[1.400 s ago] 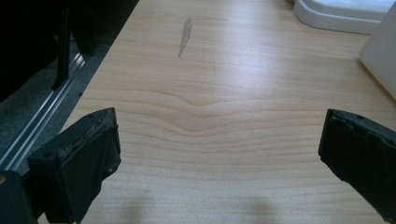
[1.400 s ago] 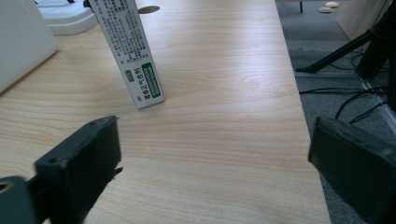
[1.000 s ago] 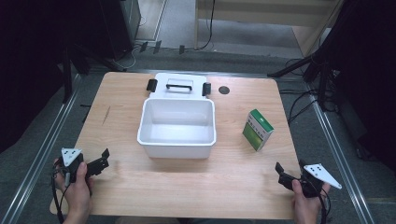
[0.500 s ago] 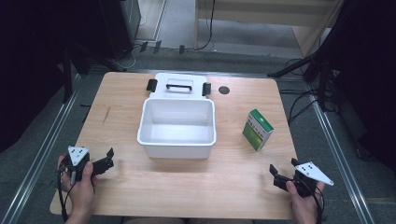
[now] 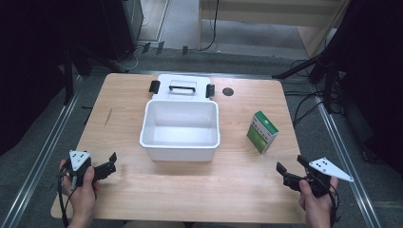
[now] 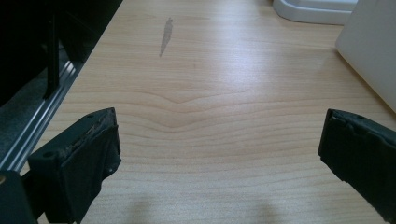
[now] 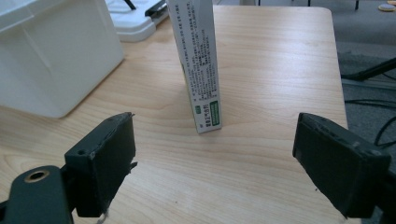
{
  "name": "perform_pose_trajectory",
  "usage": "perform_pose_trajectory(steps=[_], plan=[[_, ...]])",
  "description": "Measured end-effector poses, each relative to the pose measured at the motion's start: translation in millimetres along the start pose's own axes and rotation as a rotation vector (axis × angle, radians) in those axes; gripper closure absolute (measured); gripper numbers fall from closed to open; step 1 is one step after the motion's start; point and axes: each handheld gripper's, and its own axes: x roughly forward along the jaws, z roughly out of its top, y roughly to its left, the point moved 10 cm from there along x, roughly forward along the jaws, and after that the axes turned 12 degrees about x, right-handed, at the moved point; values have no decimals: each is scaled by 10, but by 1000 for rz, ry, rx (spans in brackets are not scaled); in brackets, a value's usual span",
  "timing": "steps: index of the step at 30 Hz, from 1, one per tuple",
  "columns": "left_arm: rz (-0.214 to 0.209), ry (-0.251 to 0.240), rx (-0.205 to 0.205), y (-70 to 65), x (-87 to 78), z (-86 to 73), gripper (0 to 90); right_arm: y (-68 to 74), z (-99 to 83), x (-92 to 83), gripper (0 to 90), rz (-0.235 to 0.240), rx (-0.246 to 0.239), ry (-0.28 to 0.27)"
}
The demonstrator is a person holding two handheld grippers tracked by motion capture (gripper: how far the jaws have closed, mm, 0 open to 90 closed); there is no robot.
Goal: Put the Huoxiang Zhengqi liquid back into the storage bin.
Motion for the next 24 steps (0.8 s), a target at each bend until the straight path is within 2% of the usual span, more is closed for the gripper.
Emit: perform_pose_trajectory(steps=[3,4,5,7,8,10,12,13,17,18,19,21,22,24], plan=[[-2,-3,8,-6,-7,2,0,9,59,-15,128,-14,-21,41],[-4,-3,4,-9,-8,1,0,15,80,-11,129,-17,-27,56],[-2,0,-4,-5,-1,0,0,41,115,2,129,-25,-40,95],[-2,3,-5,-2,0,-3,0,53,130,16,130,-32,-46,115],[-4,5,-7,-3,0,-4,0,97,147,52,130,-31,-55,161],[-2,3,-5,-2,-1,-3,0,118,148,68,130,-27,-60,181],[-7,5,-7,-5,-2,-5,0,163,149,115,130,-25,-82,241],[-7,6,-9,-4,-1,-6,0,188,148,152,130,-32,-99,292],[-8,12,-11,-4,9,-9,0,224,170,221,130,-48,-134,370],[-8,12,-11,-4,9,-9,0,224,170,221,130,-48,-134,370],[-7,12,-10,-4,9,-9,0,239,186,253,130,-56,-148,408],[-6,14,-6,-6,9,-10,0,240,194,263,130,-63,-155,423],[-6,16,-4,-6,9,-11,0,252,210,279,130,-82,-172,480],[-5,18,-2,-6,11,-12,0,256,225,284,130,-91,-186,501]])
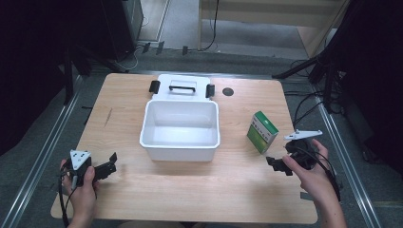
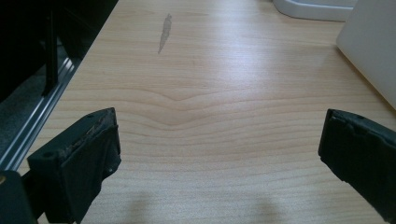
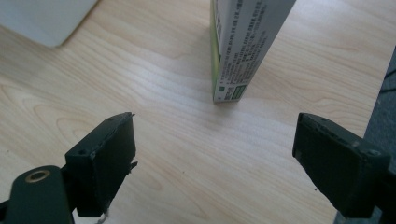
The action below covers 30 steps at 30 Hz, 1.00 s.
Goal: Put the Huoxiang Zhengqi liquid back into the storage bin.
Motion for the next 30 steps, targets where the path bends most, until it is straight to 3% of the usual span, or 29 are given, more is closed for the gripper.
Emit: perform_pose_trajectory(steps=[5,6,9,14,18,21,24,30], plan=[[-1,3,1,-1,2,-2,0,66,10,-10,129,-3,-26,200],[-1,3,0,-2,3,-2,0,66,10,-10,129,-3,-26,200],[-2,4,0,-3,3,-2,0,41,54,-14,129,-53,-57,298],[-1,6,-1,-4,9,-3,0,28,191,-44,149,-86,-68,386],[0,8,0,-4,10,-3,0,28,294,-33,170,-104,-73,416],[-1,9,-2,-4,11,-4,0,22,432,-8,229,-165,-94,433],[-2,11,-2,-5,14,-4,0,40,515,11,229,-191,-98,445],[-1,14,0,-5,17,-6,0,29,657,44,260,-190,-73,461]])
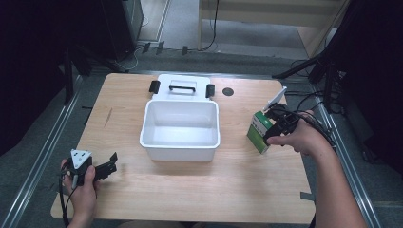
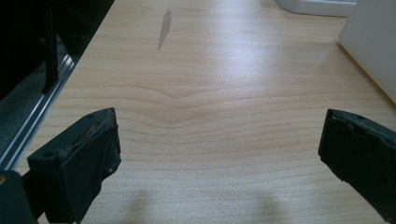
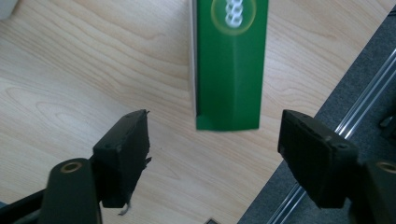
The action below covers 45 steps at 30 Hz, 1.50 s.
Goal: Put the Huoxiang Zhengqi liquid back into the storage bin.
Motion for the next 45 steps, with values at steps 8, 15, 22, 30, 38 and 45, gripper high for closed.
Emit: perform_pose_trajectory(steps=[8,15,22,30,38,45], plan=[[-10,0,2,-12,9,4,0,73,210,13,351,63,7,42],[-18,3,-4,-8,11,2,0,66,369,53,434,32,16,27],[-31,2,-3,-21,16,5,0,79,489,86,488,23,10,5],[-33,1,-5,-21,17,6,0,98,539,137,609,62,23,14],[-38,2,-3,-25,18,5,0,127,485,120,640,48,-101,30],[-40,3,-1,-28,19,5,0,193,461,71,642,20,-301,-25]])
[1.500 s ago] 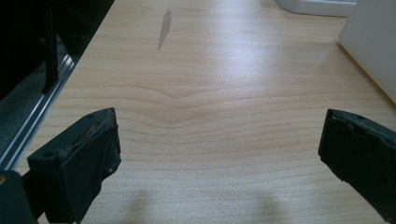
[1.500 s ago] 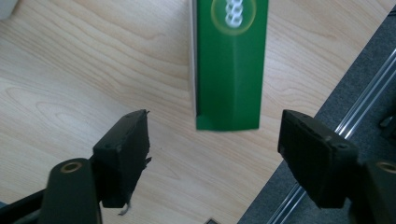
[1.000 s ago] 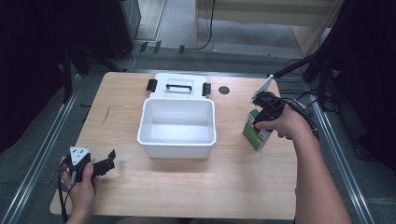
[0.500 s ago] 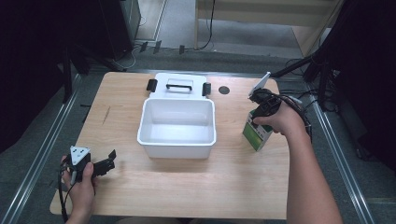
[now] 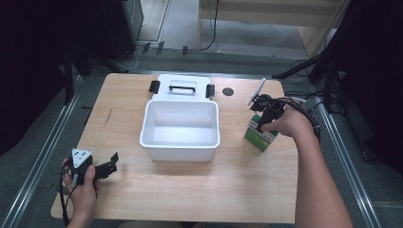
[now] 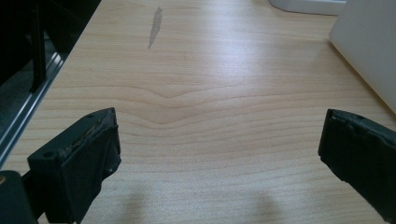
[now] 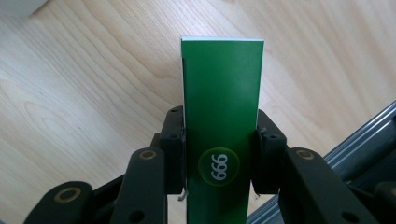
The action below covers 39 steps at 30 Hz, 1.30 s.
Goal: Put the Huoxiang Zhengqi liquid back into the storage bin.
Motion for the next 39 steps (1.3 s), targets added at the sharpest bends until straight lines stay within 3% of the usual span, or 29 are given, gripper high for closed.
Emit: perform_pose_trajectory(steps=[3,4,5,6,8,11,13,19,26,31,39], plan=[[-1,0,0,1,0,0,0,11,9,-64,642,-6,-76,-25],[-1,0,0,0,1,0,0,30,19,-114,641,-16,-158,-46],[-2,1,-1,0,1,0,0,45,25,-139,641,-21,-200,-61],[-2,-1,-4,-2,4,2,0,45,25,-139,641,-21,-200,-61],[-3,0,-3,-1,4,1,0,64,38,-189,641,-21,-268,-85],[-6,2,-3,0,2,0,0,115,57,-304,641,-1,-323,-116],[-7,1,-4,0,3,0,0,129,59,-333,642,3,-343,-119],[-9,3,-6,2,5,0,0,202,61,-505,641,11,-487,-129],[-10,2,-6,0,6,0,0,270,133,-737,641,30,-534,-177],[-13,1,-7,-5,7,1,0,358,198,-905,641,30,-590,-163],[-13,2,-4,-6,5,0,0,422,325,-1128,640,18,-614,-168]])
